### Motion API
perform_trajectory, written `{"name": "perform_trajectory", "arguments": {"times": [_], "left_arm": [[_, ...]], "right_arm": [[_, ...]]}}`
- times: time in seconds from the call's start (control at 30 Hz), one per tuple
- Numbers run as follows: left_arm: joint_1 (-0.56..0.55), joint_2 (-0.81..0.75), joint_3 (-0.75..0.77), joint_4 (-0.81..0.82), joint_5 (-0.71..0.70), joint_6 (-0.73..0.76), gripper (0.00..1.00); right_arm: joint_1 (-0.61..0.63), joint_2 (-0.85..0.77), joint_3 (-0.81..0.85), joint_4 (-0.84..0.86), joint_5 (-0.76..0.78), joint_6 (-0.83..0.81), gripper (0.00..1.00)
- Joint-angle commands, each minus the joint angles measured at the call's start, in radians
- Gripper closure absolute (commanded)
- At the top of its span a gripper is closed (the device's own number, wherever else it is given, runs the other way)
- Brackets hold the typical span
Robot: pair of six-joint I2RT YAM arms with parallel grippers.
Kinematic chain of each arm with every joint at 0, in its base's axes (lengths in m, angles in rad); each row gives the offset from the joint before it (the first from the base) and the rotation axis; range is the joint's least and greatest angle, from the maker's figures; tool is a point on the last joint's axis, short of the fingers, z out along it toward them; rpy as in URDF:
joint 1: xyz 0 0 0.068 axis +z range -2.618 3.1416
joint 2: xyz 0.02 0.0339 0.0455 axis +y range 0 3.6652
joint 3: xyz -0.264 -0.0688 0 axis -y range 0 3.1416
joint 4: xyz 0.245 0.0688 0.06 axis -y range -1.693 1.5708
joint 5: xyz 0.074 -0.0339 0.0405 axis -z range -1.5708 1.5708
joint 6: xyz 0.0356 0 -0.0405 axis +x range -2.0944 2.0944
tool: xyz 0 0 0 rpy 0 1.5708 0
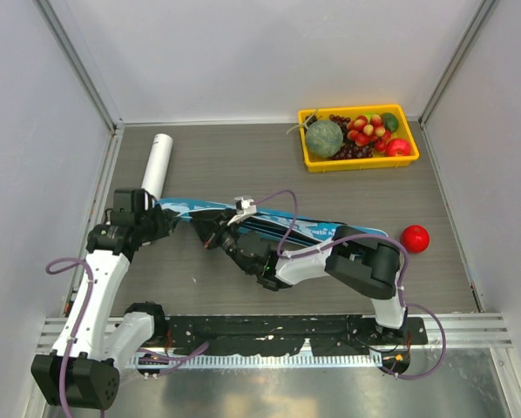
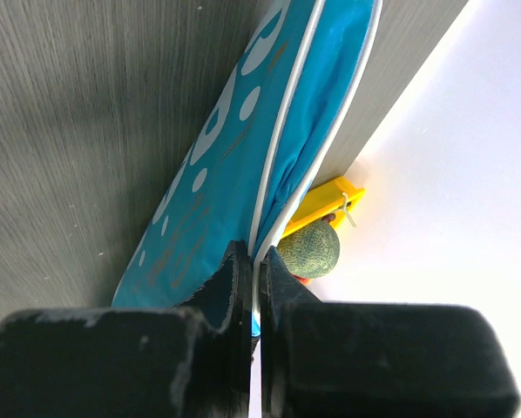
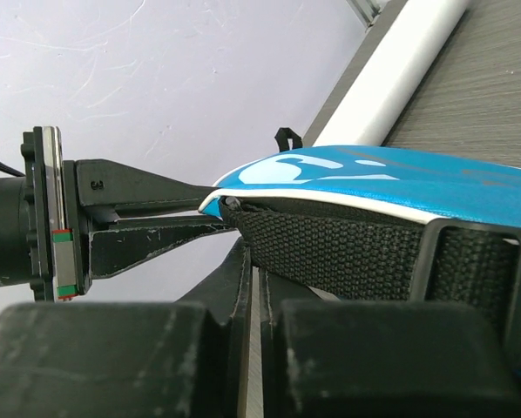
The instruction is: Pack up the badminton gear
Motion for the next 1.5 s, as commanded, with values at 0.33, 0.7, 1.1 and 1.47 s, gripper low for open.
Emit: {"name": "perform_trajectory", "arguments": {"times": [0.33, 0.7, 1.1, 1.47], "left_arm": [[-0.009, -0.012, 0.029, 0.054, -0.023, -0.019, 1.00], [-0.008, -0.007, 0.057, 0.062, -0.147, 0.017, 1.00], [-0.008, -0.006, 0.080, 0.091, -0.220, 0.103, 1.00], [0.000, 0.013, 0.049, 0.241, -0.260, 0.260, 1.00]], "right_arm": [[-0.029, -0.097, -0.093, 0.013, 0.023, -0.097, 0.95], [-0.046, -0.157, -0.201, 0.045, 0.020, -0.205, 0.95], [-0.050, -0.266, -0.336, 0.016, 0.041, -0.280, 0.95], [-0.067, -0.462, -0.577, -0.057, 0.084, -0.281, 0.95]]}}
